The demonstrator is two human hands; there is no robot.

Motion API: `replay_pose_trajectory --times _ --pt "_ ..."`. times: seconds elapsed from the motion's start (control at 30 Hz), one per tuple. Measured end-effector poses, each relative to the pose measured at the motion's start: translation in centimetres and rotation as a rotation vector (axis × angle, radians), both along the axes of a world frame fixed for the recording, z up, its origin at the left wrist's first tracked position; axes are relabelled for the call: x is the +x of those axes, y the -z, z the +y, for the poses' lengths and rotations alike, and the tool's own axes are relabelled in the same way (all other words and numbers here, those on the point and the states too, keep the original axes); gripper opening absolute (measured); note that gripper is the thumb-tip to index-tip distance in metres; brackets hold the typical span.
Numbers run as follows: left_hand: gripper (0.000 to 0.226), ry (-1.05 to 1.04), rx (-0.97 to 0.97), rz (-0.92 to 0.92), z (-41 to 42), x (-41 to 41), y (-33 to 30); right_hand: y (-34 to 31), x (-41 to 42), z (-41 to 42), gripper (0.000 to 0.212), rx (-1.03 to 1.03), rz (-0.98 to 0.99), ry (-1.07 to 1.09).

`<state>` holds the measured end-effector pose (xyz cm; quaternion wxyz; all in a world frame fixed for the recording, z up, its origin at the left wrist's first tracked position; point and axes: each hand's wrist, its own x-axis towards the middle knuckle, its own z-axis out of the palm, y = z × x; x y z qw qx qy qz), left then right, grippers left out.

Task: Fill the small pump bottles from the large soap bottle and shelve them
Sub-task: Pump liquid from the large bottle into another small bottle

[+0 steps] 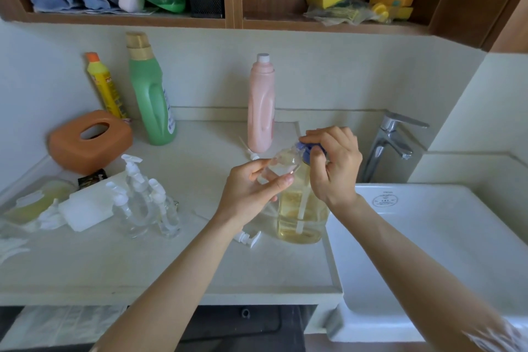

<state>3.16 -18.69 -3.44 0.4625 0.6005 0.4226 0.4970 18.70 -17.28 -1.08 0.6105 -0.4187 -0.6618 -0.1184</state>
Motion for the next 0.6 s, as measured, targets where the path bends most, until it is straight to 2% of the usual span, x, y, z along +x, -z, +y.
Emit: replay_pose_trajectory --times 0.2,0.37,0.5,0.6 --pt "0.031 -0.075 0.078 0.037 0.1 0.1 -0.9 -1.7 1.0 -0.6 0.038 -0.069 -0.069 -0.071" --pt "0.056 -0.142 0.076 0.029 -0.1 0.6 -0.6 -1.3 1.6 -0.6 0.035 -0.079 -0.089 -0.105" --pt "0.052 -0.149 0.11 -0.005 -0.2 0.8 -0.1 0.4 1.1 -0.4 0.037 -0.036 -0.13 -0.115" --pt "0.038 -0.122 0.138 -0.007 -0.2 0.8 0.6 1.8 0.7 -0.1 0.036 -0.018 -0.126 -0.058"
